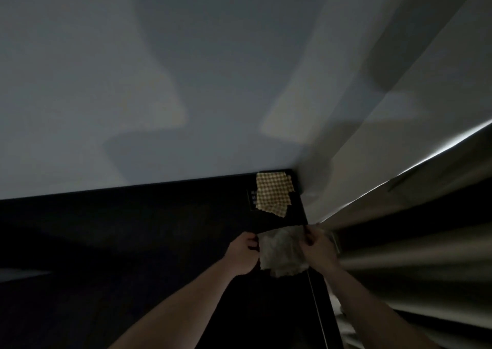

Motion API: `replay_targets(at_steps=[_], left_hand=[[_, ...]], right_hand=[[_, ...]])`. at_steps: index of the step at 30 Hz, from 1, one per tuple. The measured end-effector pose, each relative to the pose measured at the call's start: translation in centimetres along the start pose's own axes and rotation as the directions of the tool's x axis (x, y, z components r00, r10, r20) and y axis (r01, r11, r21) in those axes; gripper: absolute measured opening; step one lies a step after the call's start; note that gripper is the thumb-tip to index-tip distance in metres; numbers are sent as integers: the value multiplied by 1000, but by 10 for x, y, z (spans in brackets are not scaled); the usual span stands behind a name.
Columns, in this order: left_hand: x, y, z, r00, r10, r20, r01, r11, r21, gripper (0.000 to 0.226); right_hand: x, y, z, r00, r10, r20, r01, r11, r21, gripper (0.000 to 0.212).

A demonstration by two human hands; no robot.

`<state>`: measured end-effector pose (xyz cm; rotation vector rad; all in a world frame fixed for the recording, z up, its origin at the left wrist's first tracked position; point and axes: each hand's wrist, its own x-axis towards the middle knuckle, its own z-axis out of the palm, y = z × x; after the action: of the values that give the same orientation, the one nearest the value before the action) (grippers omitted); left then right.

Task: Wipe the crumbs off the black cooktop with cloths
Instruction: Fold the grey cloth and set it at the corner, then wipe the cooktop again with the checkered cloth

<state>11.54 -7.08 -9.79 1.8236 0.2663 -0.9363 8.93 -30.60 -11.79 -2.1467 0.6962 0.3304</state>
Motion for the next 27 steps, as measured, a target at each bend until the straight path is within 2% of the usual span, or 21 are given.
replay_targets(at_steps=[3,6,9,13,15,17,20,22,24,27], left_hand=[[2,-7,-17,998,9,-56,-3,993,116,55],[-9,-17,-48,991,35,-130,-11,984,177,49],[-30,-35,-82,980,-13,-196,43,988,147,39],[-66,-66,-117,929,-28,-368,80,989,128,33],[-85,-83,-127,896,-53,-440,119,985,125,32],[-103,-99,-134,877,-86,-473,159,980,117,34],[-123,-119,-137,863,-114,-493,186,977,100,39],[-135,-129,-137,863,-129,-488,198,976,93,36],[-146,-137,-139,867,-117,-484,184,978,93,29],[-167,-151,-154,877,-102,-470,161,983,89,27]], right_hand=[[25,-4,-3,998,-12,56,19,992,-125,56],[51,-35,3,985,-111,133,131,978,-160,71],[89,-64,25,964,-215,157,248,939,-236,85],[135,-78,66,961,-222,164,270,878,-394,106],[135,-78,87,963,-199,184,264,840,-474,105],[123,-75,107,954,-233,188,298,791,-534,93],[94,-63,134,866,-450,219,491,680,-545,67],[72,-59,151,804,-528,273,590,647,-483,59],[42,-64,166,796,-523,307,605,707,-365,58],[-11,-86,181,842,-413,346,499,840,-212,51]])
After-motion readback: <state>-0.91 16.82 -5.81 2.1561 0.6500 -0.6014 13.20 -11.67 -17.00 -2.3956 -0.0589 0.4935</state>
